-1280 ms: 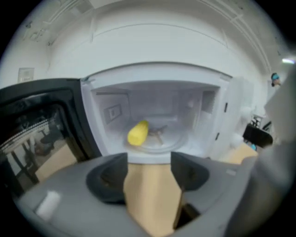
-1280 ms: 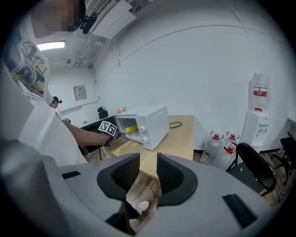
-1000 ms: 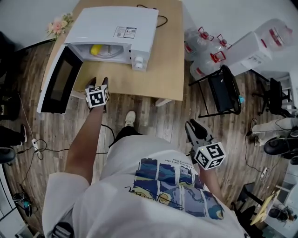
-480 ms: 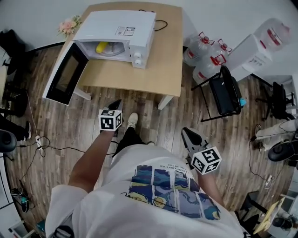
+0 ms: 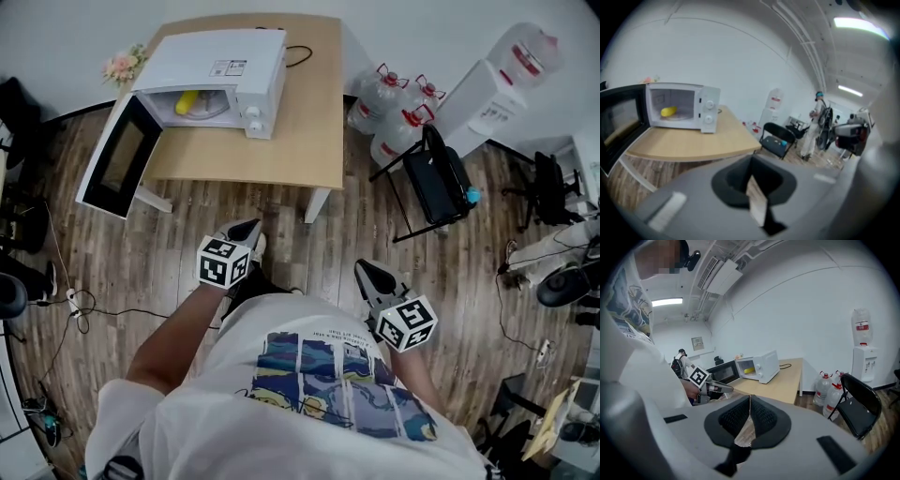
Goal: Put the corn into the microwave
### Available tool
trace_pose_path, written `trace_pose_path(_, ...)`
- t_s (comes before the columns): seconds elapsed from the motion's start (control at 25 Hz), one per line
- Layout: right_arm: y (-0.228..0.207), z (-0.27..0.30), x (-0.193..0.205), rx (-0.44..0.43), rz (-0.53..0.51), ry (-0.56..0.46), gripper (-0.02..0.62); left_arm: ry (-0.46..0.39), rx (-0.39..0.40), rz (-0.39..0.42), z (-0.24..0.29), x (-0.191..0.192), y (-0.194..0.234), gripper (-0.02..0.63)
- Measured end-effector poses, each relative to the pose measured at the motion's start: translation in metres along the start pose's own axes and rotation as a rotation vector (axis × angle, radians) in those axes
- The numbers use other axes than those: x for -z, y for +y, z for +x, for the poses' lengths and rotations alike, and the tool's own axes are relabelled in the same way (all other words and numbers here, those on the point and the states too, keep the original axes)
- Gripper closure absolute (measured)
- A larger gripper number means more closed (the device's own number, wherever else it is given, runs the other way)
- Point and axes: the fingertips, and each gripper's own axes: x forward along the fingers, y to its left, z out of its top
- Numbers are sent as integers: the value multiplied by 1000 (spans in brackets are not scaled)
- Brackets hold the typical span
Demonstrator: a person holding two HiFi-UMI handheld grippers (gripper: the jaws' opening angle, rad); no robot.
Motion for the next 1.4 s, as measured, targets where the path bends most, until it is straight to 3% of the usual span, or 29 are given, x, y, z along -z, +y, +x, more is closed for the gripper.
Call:
trace_pose_path(0.44, 11, -4, -3, -27, -25, -6, 584, -31, 130, 78, -5, -30, -59, 598)
trace_pose_path(1.4, 27, 18, -11, -94, -95, 22, 586, -3, 122, 45, -7, -15, -43, 597)
